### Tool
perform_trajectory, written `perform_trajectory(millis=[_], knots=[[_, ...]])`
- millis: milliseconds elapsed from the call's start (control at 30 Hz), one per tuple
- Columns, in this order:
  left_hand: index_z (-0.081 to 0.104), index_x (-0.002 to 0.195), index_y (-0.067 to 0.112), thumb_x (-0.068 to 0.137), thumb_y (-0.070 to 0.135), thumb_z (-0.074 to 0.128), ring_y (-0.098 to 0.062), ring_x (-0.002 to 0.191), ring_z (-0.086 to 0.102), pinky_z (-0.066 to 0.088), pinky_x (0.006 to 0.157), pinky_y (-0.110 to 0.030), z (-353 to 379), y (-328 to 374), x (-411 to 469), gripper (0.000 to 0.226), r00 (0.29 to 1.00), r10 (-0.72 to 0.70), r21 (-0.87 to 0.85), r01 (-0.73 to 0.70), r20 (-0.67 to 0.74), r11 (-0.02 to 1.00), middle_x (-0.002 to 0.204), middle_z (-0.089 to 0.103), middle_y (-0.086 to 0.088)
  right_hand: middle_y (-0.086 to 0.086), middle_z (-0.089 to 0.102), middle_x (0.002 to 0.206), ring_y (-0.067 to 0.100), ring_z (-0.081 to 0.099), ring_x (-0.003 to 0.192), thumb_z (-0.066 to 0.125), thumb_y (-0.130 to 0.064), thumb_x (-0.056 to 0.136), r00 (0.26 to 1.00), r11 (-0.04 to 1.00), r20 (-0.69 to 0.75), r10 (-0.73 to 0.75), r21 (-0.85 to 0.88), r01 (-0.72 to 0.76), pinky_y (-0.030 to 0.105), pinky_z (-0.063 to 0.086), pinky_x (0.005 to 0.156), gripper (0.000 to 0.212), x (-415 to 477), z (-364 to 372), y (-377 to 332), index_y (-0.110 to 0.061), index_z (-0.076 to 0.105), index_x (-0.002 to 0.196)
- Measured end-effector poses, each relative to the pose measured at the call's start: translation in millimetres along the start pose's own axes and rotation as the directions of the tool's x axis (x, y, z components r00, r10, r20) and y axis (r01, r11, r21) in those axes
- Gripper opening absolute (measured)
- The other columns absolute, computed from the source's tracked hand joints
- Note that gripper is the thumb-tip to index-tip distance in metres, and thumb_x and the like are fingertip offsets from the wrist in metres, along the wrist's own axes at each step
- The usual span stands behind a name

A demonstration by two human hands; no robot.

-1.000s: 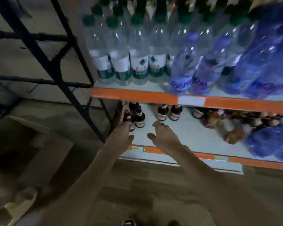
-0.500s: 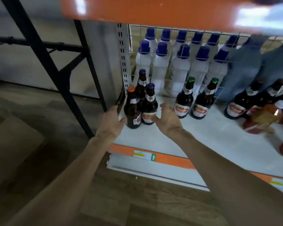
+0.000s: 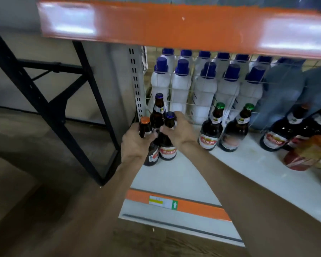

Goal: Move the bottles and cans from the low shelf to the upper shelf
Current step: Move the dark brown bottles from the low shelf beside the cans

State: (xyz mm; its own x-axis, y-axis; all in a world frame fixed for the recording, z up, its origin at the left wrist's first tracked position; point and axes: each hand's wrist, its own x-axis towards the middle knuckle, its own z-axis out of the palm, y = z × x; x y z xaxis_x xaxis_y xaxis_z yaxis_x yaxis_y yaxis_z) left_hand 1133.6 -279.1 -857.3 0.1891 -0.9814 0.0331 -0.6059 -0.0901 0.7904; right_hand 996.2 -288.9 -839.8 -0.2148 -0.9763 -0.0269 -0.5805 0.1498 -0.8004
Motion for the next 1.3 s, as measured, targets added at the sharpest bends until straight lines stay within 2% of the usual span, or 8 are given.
perform_trajectory(millis=[167, 433, 667, 800, 900, 1067, 1167, 1300], knots=[[0.055, 0.097, 0.019, 0.083, 0.041, 0.073, -0.026, 0.093, 0.064, 0.054, 0.081, -0.039, 1.1, 1.9, 1.0, 0.032, 1.0, -0.008, 0.023, 0.008, -0.022, 1.0, 0.096, 0.066, 0.001, 0.005, 0.064, 0.111, 0.025, 0.061, 0.102, 0.069, -0.02, 0.086, 0.995, 0.998, -0.091, 0.048, 0.056, -0.043, 0.043, 0.051, 0.088, 0.038, 0.1, 11.9, 0.7, -0.016, 0.046, 0.115], [0.067, 0.1, 0.011, 0.083, 0.032, 0.075, -0.029, 0.096, 0.062, 0.044, 0.073, -0.031, 4.4, 6.2, -9.3, 0.028, 0.998, -0.007, 0.048, 0.01, -0.063, 0.999, 0.101, 0.067, -0.01, 0.006, 0.065, 0.098, 0.026, 0.061, 0.089, 0.063, -0.017, 0.09, 0.99, 0.999, -0.137, 0.037, 0.031, -0.033, 0.039, 0.051, 0.078, 0.026, -18.6, 9.4, 6.2, -0.017, 0.043, 0.107], [0.056, 0.082, 0.021, 0.082, 0.028, 0.075, -0.023, 0.08, 0.057, 0.039, 0.068, -0.03, -38.5, 32.7, -50.2, 0.02, 0.999, 0.036, 0.064, -0.037, 0.025, 0.997, 0.083, 0.06, -0.002, 0.004, 0.062, 0.089, 0.023, 0.056, 0.081, 0.058, -0.014, 0.092, 0.984, 0.99, -0.123, 0.13, 0.067, -0.122, 0.032, 0.045, 0.067, 0.021, -78.3, -53.5, -2.0, -0.02, 0.048, 0.111], [0.057, 0.087, 0.016, 0.085, 0.02, 0.072, -0.023, 0.078, 0.053, 0.034, 0.061, -0.03, -106.8, 121.0, -101.1, 0.016, 0.979, -0.019, 0.132, -0.009, 0.205, 0.991, 0.077, 0.053, 0.001, 0.011, 0.055, 0.078, 0.024, 0.051, 0.068, 0.052, -0.006, 0.091, 0.966, 0.966, -0.039, 0.254, 0.067, -0.251, 0.027, 0.038, 0.053, 0.023, -152.4, -141.9, -69.2, -0.018, 0.048, 0.111], [0.051, 0.078, 0.022, 0.084, 0.017, 0.071, -0.022, 0.073, 0.052, 0.037, 0.062, -0.032, -173.7, 207.8, -150.3, 0.021, 0.944, -0.066, 0.163, 0.014, 0.323, 0.986, 0.067, 0.049, 0.007, 0.009, 0.057, 0.08, 0.03, 0.058, 0.078, 0.058, -0.017, 0.09, 0.927, 0.926, 0.002, 0.376, 0.016, -0.376, 0.032, 0.041, 0.064, 0.026, -216.5, -223.9, -137.5, -0.021, 0.048, 0.114], [0.06, 0.095, 0.038, 0.083, 0.033, 0.069, -0.015, 0.09, 0.063, 0.047, 0.077, -0.027, -291.0, 371.1, -226.1, 0.016, 0.787, -0.102, 0.226, -0.049, 0.608, 0.973, 0.09, 0.063, 0.012, 0.004, 0.057, 0.08, 0.029, 0.062, 0.084, 0.061, -0.021, 0.088, 0.865, 0.864, 0.062, 0.498, 0.048, -0.501, 0.029, 0.041, 0.064, 0.021, -311.8, -378.9, -277.4, -0.027, 0.044, 0.097], [0.055, 0.086, 0.035, 0.077, 0.041, 0.069, -0.018, 0.105, 0.064, 0.043, 0.075, -0.026, -344.6, 493.3, -262.0, 0.019, 0.679, -0.028, 0.261, -0.243, 0.733, 0.934, 0.093, 0.063, 0.005, -0.001, 0.058, 0.083, 0.027, 0.064, 0.093, 0.062, -0.022, 0.088, 0.863, 0.861, -0.017, 0.505, 0.08, -0.502, 0.028, 0.042, 0.068, 0.025, -356.2, -469.2, -346.9, -0.032, 0.04, 0.095], [0.065, 0.091, 0.023, 0.073, 0.033, 0.078, -0.018, 0.093, 0.066, 0.048, 0.068, -0.024, -386.6, 621.5, -303.0, 0.024, 0.674, 0.096, 0.153, -0.301, 0.732, 0.941, 0.085, 0.067, 0.004, 0.001, 0.061, 0.08, 0.034, 0.063, 0.089, 0.063, -0.024, 0.087, 0.889, 0.916, -0.22, 0.401, 0.107, -0.387, 0.037, 0.043, 0.069, 0.021, -397.1, -580.1, -404.4, -0.028, 0.043, 0.093]])
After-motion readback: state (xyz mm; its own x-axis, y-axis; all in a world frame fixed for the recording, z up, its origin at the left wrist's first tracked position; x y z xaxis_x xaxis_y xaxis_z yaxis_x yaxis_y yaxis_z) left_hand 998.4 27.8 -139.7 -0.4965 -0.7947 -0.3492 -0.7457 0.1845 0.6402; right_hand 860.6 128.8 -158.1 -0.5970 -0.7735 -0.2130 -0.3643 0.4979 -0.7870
